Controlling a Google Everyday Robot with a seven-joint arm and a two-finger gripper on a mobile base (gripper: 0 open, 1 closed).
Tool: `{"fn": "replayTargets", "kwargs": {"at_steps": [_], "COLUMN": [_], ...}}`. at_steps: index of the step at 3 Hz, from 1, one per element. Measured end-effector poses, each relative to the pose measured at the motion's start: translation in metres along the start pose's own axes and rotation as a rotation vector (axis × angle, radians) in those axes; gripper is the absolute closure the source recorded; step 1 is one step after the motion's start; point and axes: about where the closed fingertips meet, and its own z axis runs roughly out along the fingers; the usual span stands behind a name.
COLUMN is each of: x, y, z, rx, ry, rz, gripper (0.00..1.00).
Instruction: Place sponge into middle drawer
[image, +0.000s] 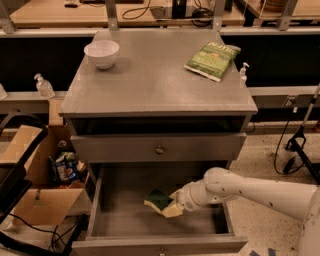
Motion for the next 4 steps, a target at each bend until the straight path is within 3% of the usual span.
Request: {"fn": "replayTargets", "kwargs": {"at_steps": [1,3,4], "x": [-0.0007,-0.0007,-0.0007], "y": [0.0016,0.0043,0.0044], "z": [0.0012,0.0046,0.0047], "rx": [-0.004,-0.012,-0.012], "ry": [0.001,0.002,0.002], "rz": [-0.002,-0.003,-0.003], "gripper": [0.50,0.00,0.00]}}
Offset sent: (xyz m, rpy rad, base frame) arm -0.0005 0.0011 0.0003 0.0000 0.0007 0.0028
